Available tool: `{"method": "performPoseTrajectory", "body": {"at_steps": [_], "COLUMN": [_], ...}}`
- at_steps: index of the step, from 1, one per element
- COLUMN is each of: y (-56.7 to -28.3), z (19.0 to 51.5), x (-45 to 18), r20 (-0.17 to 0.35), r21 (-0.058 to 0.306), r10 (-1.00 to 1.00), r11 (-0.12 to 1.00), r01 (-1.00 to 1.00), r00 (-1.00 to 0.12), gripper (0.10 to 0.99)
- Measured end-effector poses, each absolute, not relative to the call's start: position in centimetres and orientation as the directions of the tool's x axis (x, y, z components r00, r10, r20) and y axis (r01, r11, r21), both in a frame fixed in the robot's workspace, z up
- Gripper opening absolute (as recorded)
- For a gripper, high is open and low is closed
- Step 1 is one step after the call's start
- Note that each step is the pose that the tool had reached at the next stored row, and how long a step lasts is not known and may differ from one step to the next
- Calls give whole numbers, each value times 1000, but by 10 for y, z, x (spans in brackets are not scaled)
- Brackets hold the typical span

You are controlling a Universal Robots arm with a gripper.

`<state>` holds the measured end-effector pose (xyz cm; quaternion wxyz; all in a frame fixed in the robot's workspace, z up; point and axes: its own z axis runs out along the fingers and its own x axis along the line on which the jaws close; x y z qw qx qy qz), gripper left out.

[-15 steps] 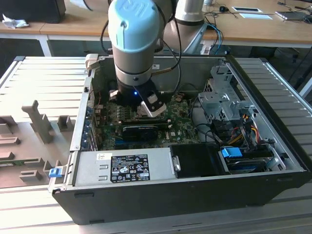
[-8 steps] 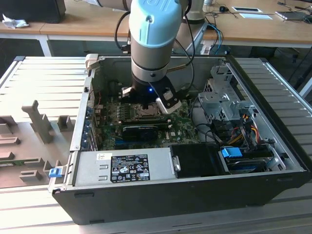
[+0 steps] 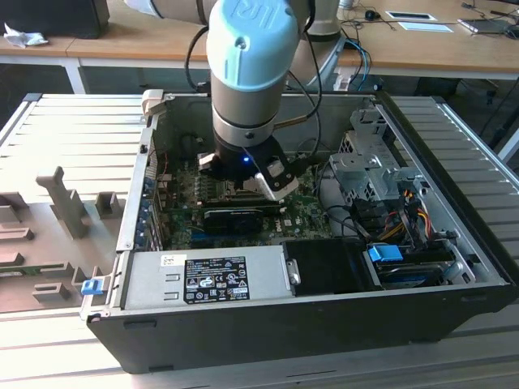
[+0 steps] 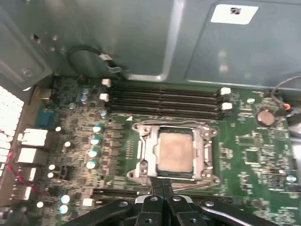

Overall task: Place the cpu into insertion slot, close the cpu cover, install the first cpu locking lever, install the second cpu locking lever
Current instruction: 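Install the second cpu locking lever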

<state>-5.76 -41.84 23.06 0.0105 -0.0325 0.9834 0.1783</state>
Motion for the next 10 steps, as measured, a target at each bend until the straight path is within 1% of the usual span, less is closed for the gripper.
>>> {"method": "performPoseTrajectory", "body": {"at_steps": [10], "y": [-419], "z": [208], "x": [-67], "r20": [-32], "r21": [351], "r10": [-61], "r11": [934], "r01": [-68], "r00": [-998], "gripper": [106]}}
